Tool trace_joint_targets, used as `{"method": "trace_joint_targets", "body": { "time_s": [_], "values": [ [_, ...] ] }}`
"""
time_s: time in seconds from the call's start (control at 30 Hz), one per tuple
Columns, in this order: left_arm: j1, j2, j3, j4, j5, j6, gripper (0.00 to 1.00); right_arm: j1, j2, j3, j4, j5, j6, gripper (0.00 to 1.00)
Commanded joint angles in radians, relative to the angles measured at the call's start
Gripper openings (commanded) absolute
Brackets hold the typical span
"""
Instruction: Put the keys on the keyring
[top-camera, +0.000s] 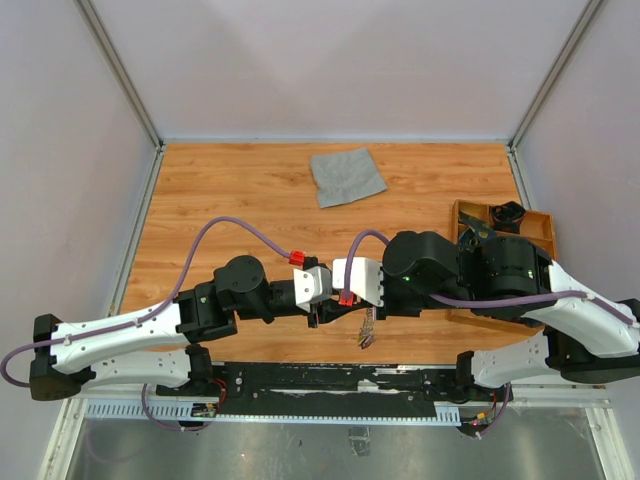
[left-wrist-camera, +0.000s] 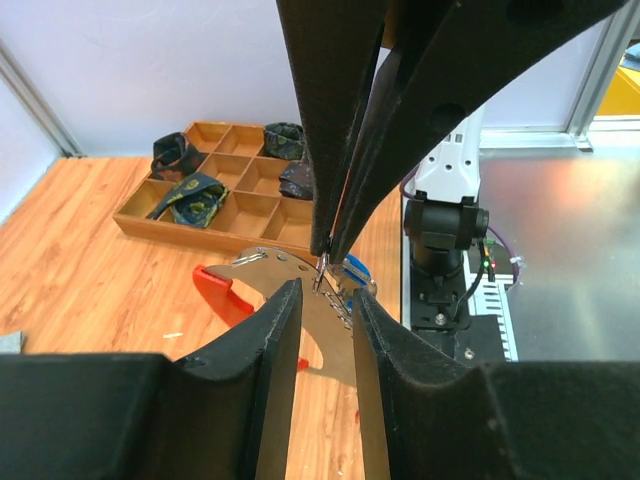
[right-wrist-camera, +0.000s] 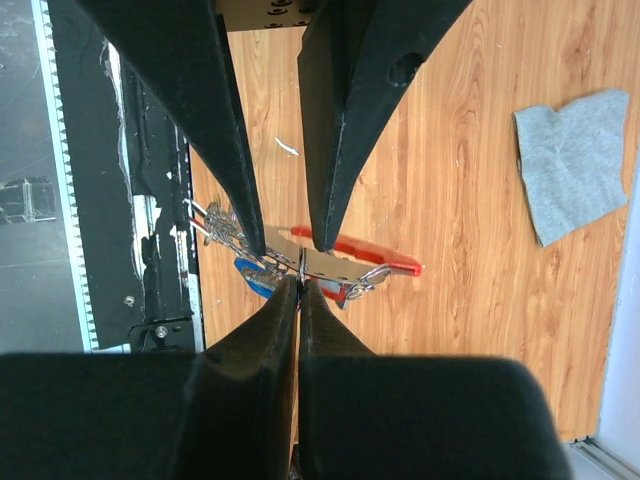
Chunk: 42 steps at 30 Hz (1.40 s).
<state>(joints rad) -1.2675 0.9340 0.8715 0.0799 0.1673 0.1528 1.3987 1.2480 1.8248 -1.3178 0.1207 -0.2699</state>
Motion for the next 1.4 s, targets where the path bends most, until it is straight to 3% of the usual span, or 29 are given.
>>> {"method": "trace_joint_targets", "body": {
  "time_s": [0.0, 0.37, 0.57, 0.63, 0.73, 0.87, 0.93, 1.1, 1.37],
  "values": [
    [-0.008, -0.014, 0.028, 0.033, -0.012, 0.005, 0.32, 0.014, -0.001, 0.001, 0.017, -0.017, -0.012, 0.01],
    [-0.008, -0.002, 0.032, 0.040, -0.007, 0.007, 0.31, 0.014, 0.000, -0.009, 0.036, -0.033, -0.015, 0.01],
    [-0.009, 0.002, 0.034, 0.037, -0.008, 0.008, 0.25, 0.014, -0.004, -0.012, 0.048, -0.045, -0.017, 0.01],
    [-0.008, 0.002, 0.034, 0.037, -0.008, 0.008, 0.20, 0.014, -0.005, -0.013, 0.053, -0.051, -0.018, 0.01],
    [-0.008, 0.002, 0.035, 0.034, -0.007, 0.007, 0.02, 0.014, -0.009, -0.016, 0.063, -0.054, -0.018, 0.01],
    [-0.007, -0.002, 0.034, 0.041, -0.024, -0.006, 0.00, 0.014, -0.023, -0.025, 0.094, -0.045, -0.013, 0.03],
    [-0.007, -0.012, 0.021, 0.064, -0.035, -0.018, 0.01, 0.014, -0.042, -0.035, 0.120, -0.024, -0.005, 0.13],
    [-0.008, -0.049, -0.033, 0.156, -0.075, -0.081, 0.01, 0.014, -0.149, -0.121, 0.264, 0.036, 0.037, 0.29],
    [-0.007, -0.105, -0.112, 0.285, -0.133, -0.135, 0.01, 0.014, -0.424, -0.463, 0.713, 0.195, 0.230, 0.33]
  ]
}}
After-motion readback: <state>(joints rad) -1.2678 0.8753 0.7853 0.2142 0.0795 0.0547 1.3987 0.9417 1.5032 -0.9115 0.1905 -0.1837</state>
